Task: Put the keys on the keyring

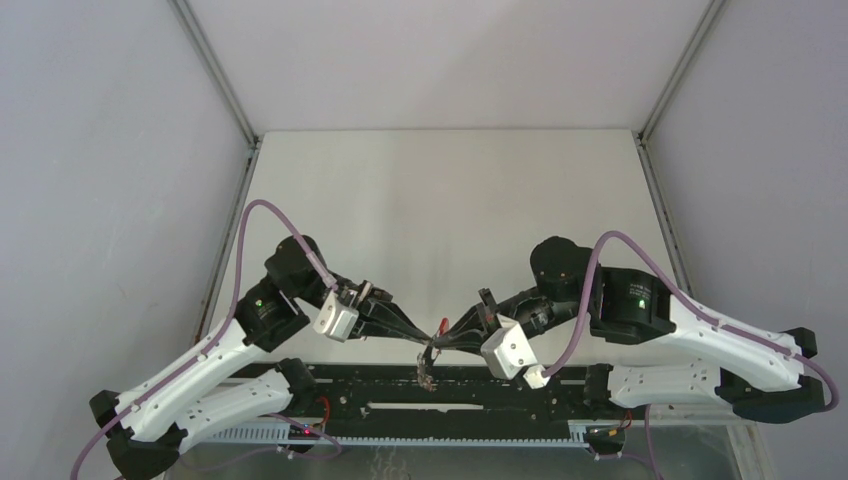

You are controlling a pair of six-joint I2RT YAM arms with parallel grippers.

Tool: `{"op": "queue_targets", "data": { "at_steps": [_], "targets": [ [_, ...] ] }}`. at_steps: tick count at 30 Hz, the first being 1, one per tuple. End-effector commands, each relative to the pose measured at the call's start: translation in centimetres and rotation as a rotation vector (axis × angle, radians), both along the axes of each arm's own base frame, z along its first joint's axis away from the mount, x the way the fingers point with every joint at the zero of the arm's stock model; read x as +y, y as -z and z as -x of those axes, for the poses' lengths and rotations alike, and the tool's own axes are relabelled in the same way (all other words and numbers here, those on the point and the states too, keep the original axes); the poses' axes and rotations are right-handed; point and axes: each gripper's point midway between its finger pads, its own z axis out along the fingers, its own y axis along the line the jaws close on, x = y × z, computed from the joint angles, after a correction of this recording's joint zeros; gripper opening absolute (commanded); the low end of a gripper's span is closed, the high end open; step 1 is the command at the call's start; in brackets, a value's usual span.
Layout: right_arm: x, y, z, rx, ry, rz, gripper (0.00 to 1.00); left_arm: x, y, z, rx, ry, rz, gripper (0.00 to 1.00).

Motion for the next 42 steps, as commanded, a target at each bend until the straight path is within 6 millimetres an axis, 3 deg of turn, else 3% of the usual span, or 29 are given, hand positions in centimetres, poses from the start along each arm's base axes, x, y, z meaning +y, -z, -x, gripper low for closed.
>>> {"op": "queue_targets", "data": {
  "at_steps": [1, 26, 42],
  "targets": [
    [0.3, -1.7, 0.3, -0.009, -0.013, -0.053, 0.00, 0.1, -1.2, 0.0, -0.025, -0.014, 0.032, 0.00],
    [1.3, -1.9, 0.4, -0.004, -0.029, -0.066, 0.00, 0.0, -0.6, -0.1, -0.011, -0.014, 0.012, 0.00],
    [2.7, -0.7, -1.8, 0.015, 0.080, -0.025, 0.00, 0.1, -0.8, -0.1, -0.051, -0.022, 0.028, 0.00]
  ]
}}
